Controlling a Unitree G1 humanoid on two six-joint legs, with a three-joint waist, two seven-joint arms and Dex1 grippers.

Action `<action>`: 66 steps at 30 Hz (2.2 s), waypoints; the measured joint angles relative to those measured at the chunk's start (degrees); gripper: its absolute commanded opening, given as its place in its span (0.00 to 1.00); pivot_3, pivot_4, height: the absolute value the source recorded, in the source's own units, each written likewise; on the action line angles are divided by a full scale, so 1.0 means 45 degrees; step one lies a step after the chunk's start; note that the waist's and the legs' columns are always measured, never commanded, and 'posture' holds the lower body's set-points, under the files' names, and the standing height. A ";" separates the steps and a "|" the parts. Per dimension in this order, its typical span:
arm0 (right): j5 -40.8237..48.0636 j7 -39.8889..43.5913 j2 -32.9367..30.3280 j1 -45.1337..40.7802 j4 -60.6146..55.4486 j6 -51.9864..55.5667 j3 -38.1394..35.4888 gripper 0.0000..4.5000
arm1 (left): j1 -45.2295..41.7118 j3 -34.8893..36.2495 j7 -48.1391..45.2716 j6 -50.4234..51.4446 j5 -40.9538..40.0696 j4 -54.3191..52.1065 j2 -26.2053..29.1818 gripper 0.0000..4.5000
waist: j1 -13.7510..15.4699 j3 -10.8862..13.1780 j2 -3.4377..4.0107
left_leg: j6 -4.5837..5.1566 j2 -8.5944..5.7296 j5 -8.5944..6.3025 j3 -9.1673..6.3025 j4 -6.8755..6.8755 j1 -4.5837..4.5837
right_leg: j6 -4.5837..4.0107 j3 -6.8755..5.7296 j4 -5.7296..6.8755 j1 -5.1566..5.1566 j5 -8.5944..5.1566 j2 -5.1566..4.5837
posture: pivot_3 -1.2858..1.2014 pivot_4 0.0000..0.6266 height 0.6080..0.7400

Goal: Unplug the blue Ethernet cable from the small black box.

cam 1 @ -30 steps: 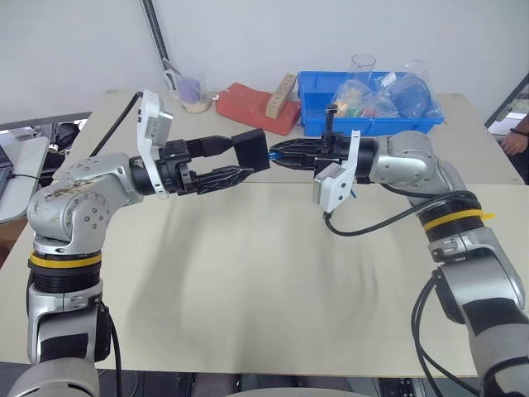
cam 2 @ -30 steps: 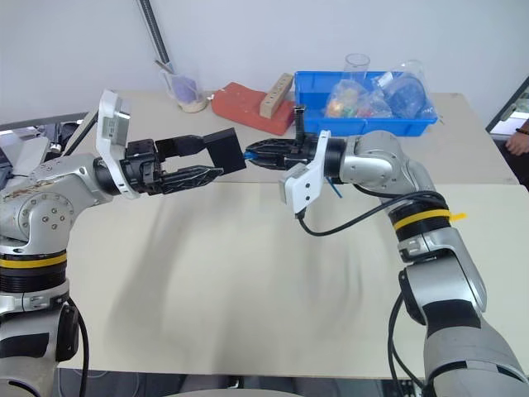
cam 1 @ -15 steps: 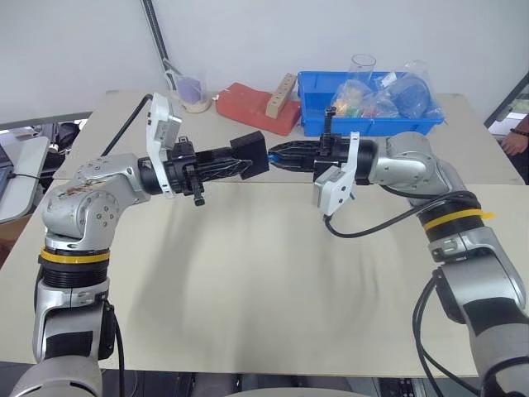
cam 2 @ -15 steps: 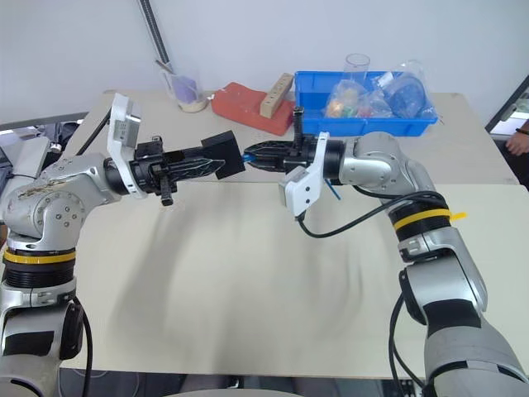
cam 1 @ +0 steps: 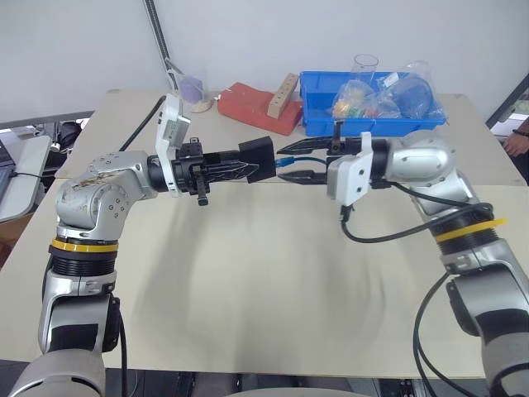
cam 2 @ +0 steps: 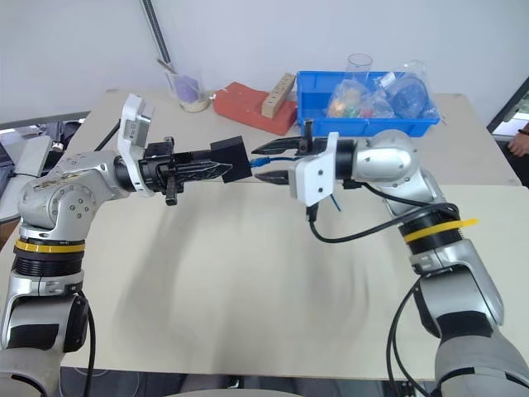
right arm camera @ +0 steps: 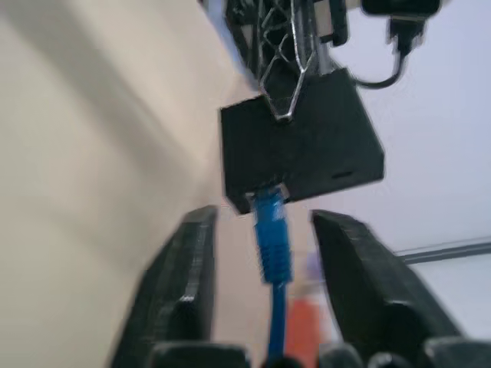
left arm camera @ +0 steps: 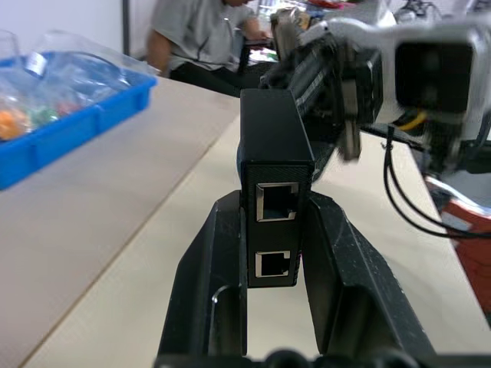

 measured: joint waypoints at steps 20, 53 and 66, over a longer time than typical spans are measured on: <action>0.7147 -0.0238 -0.0315 -0.0813 -0.2529 1.6749 -0.2123 0.67 | -0.0596 -0.0039 -0.1344 -0.0050 -0.0045 0.0077 0.0022 0.11 | 0.0205 0.0004 0.0001 | 0.0034 -0.0033 -0.0019 -0.0011 0.0002 -0.0032 | -0.0001 -0.0006 -0.0018 -0.0029 -0.0001 0.0013 | 0.52 0.24 0.99; 0.5652 0.0440 0.0856 -0.1181 -0.1305 1.6546 -0.2552 0.26 | -0.0779 -0.0046 -0.1431 -0.0033 -0.0040 0.0061 0.0137 0.11 | 0.0273 0.0005 0.0002 | 0.0034 -0.0033 -0.0019 -0.0008 -0.0001 -0.0030 | 0.0000 -0.0008 -0.0021 -0.0033 -0.0001 0.0018 | 0.52 0.24 0.99; 0.5543 0.0635 0.0856 -0.1190 -0.1275 1.6708 -0.2550 0.26 | -0.0780 -0.0055 -0.1502 -0.0036 -0.0014 0.0062 0.0135 0.11 | 0.0277 0.0005 0.0002 | 0.0034 -0.0033 -0.0019 -0.0008 -0.0001 -0.0032 | 0.0000 -0.0007 -0.0022 -0.0034 -0.0001 0.0017 | 0.52 0.24 0.99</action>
